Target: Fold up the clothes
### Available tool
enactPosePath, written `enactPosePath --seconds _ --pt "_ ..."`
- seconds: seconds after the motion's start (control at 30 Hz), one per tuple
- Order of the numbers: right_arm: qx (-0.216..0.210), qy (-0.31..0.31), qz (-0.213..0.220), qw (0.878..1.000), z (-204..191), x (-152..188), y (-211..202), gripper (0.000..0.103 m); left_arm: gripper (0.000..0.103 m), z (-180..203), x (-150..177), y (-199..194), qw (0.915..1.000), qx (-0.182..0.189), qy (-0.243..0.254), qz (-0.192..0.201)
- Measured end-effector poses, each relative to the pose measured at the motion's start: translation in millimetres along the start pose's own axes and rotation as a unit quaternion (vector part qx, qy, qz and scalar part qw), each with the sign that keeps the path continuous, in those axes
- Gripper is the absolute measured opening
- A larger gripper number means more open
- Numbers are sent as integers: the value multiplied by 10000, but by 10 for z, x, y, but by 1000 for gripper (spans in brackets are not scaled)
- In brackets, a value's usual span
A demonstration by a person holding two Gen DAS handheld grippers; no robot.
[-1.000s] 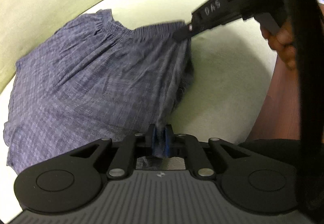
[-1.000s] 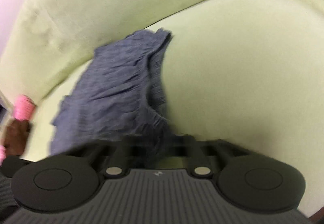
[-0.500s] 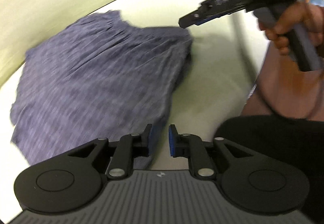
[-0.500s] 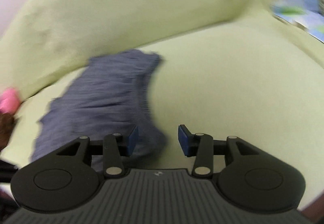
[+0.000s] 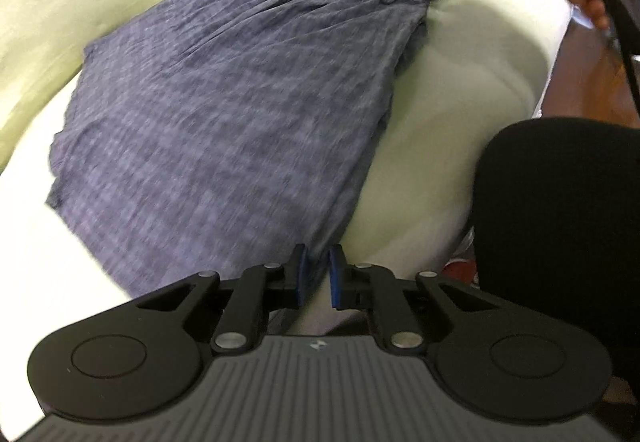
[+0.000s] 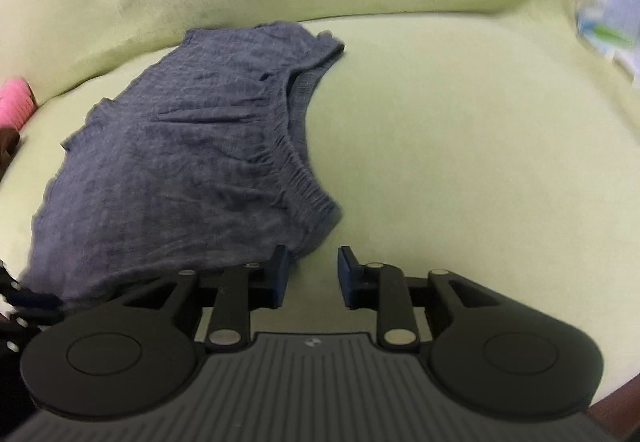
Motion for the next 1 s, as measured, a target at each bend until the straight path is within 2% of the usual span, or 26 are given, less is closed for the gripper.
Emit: enactPosePath --seconds 0.1,0.13,0.17,0.27,0.33,0.37,0.43,0.53,0.6,0.67,0.77,0.87,0.93,0.97,1.0 --pt "-438 -195 475 9977 -255 -246 -86 23 11 -106 -221 -159 9983 46 -503 300" --pt "-724 -465 460 9952 -475 -303 -12 23 12 -159 -378 -202 9953 86 -843 460" --pt "-824 -596 356 9942 -597 -282 81 22 12 -169 -476 -186 9934 121 -1009 541" --pt "-918 -743 61 9930 -797 -164 300 23 12 -128 -641 -48 9898 190 -1255 652" --pt "-966 -692 -139 9928 -837 -14 388 22 16 -78 -550 235 9881 244 -1488 292" --pt "-946 -702 -231 9928 -839 36 416 22 17 -52 -465 278 9888 210 -1441 336" --pt "-868 -720 -253 9933 -826 178 360 22 17 -39 -338 234 9900 193 -1337 402" --pt "-873 -563 -247 9943 -725 235 247 21 16 -155 26 106 9934 -29 -1132 176" --pt "-809 -540 -258 9949 -669 144 166 21 13 -340 194 -29 9909 -129 -1337 94" --pt "-747 -569 -17 9956 -646 -13 90 23 11 -513 246 -183 9880 -241 -1513 186" --pt "-650 -676 359 9949 -638 -315 118 35 14 -883 -80 -387 9804 -629 -1709 755" --pt "-506 -916 431 9936 -688 -515 343 35 15 -1097 -500 -226 9746 -905 -1783 1011" --pt "-584 -980 343 9929 -783 -630 575 31 15 -1271 -878 105 9700 -894 -1997 1054" --pt "-599 -1013 321 9925 -824 -663 647 21 16 -1294 -984 213 9697 -849 -2020 1079" --pt "-636 -1089 327 9915 -894 -713 751 6 16 -1313 -1049 308 9703 -899 -1978 1065"
Point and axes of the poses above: each gripper's, at about its wrist camera, not at the fingertips, and y roughly the way its jaws point, z to its right, x to its underside, the point moved 8 cm from there along y, roughly the way its jaws point, and after that the axes turned 10 degrees about -y, right-handed, at the moved point
